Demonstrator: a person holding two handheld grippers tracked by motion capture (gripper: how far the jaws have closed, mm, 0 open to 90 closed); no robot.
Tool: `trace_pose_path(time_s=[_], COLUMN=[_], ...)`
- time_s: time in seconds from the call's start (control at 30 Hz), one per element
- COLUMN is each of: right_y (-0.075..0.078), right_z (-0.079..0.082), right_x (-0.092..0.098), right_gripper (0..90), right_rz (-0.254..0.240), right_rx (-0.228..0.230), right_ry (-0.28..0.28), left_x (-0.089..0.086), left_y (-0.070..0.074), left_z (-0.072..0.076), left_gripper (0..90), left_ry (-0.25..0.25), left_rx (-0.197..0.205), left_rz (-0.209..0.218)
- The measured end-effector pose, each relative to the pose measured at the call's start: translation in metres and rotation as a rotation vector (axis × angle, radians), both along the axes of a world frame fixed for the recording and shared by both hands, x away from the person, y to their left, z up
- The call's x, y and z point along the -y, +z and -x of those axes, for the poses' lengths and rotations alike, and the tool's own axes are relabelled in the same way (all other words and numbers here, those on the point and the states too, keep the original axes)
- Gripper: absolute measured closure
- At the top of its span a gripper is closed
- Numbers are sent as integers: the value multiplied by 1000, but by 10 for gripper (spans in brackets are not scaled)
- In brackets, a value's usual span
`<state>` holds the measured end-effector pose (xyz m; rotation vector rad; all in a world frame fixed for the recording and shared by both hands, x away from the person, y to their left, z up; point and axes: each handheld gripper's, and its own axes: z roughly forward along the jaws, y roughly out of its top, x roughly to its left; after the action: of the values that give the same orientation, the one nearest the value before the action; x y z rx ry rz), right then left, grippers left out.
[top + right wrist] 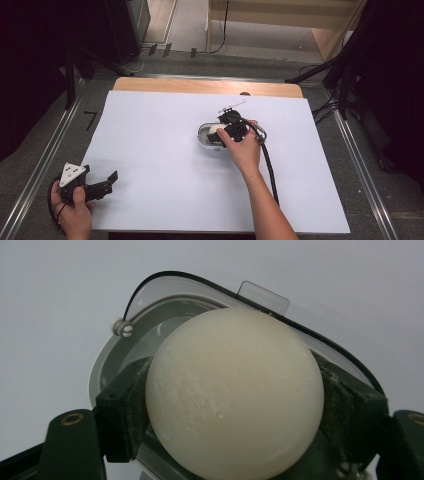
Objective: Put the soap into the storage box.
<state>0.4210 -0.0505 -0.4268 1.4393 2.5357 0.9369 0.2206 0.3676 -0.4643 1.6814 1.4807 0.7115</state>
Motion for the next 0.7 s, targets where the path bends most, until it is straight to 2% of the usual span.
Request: trace_pose_path(time_s=[0.3, 0.5, 0.7], right_y=[0, 3, 4], right_z=[1, 3, 3], right_x=[2, 4, 6], right_gripper=[244, 236, 230], right_rz=[2, -16, -9], right_rx=[-6, 4, 9], right_ry=[-2, -17, -14], left_x=[0, 0, 0], left_y=[0, 0, 0], left_z=[0, 0, 0], left_gripper=[3, 3, 3], left_ry=[-2, -1, 0], left_rx=[0, -1, -1], left_rz=[3, 3, 2])
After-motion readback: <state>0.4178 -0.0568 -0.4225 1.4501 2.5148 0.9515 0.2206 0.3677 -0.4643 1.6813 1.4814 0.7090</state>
